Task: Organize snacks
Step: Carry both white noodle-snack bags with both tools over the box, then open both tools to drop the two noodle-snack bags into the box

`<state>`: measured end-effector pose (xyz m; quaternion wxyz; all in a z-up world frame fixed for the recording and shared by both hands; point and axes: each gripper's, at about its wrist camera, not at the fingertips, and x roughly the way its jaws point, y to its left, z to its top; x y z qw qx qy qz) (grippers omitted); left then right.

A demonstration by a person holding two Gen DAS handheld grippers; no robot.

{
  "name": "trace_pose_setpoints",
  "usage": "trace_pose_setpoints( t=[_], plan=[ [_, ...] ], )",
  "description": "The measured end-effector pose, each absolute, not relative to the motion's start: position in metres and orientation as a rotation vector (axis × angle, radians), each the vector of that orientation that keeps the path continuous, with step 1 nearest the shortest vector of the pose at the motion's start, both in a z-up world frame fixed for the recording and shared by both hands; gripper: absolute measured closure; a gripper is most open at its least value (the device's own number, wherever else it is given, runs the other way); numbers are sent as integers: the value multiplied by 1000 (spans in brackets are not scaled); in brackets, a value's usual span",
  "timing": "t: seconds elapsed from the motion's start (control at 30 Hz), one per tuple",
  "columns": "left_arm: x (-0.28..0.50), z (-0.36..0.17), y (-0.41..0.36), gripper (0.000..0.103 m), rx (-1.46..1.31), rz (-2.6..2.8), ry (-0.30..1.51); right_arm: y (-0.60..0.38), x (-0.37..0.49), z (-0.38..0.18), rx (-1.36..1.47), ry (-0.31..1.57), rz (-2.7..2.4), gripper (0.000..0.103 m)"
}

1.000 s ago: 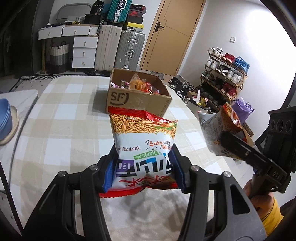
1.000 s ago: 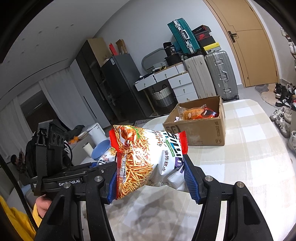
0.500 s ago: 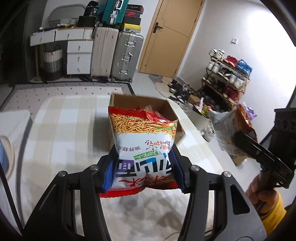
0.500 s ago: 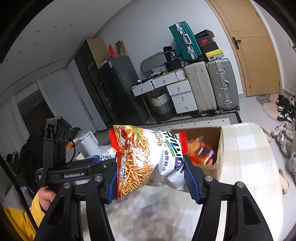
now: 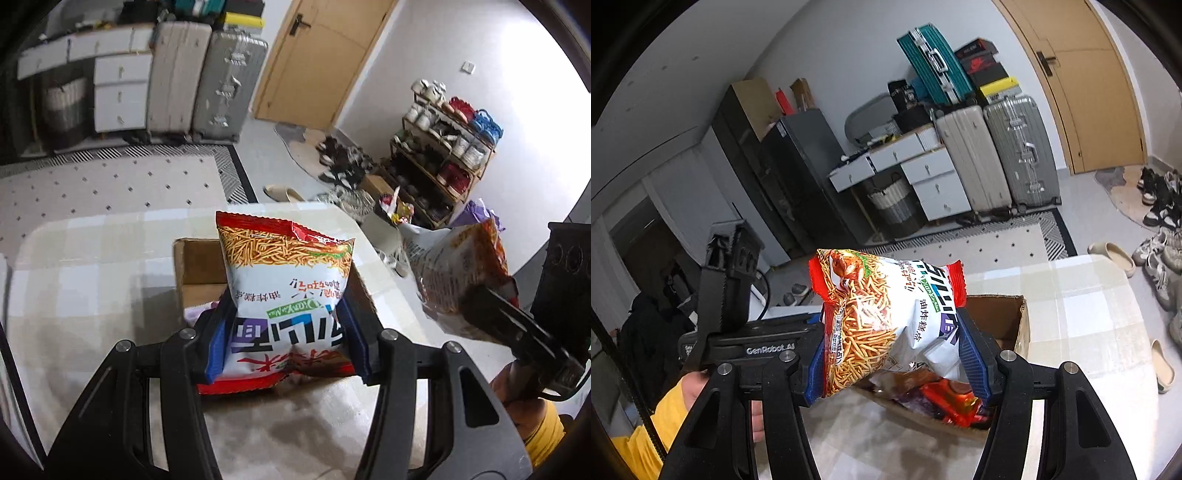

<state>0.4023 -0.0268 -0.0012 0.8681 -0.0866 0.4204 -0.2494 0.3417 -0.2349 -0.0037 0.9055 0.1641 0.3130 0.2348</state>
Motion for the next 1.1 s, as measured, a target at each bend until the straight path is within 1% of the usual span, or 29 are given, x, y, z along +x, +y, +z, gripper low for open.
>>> trace_pose_setpoints(
  t=[0.27,0.6,0.67,0.8,1.1],
  plan=[
    [456,-37,-47,53,-146,-532,940,-238,374,-36,314,730,459,42],
    [472,-58,-56,52,-148,-537,984,-230,388,-63,294,791,468,41],
    [474,-59,-53,47,-148,-528,994,-231,390,-66,306,795,474,41],
    [472,-54,-47,41,-131,-524,969,-233,391,-70,328,799,473,41],
    [454,-34,-28,40,-144,-502,929,-224,390,-72,263,802,446,39]
  ],
)
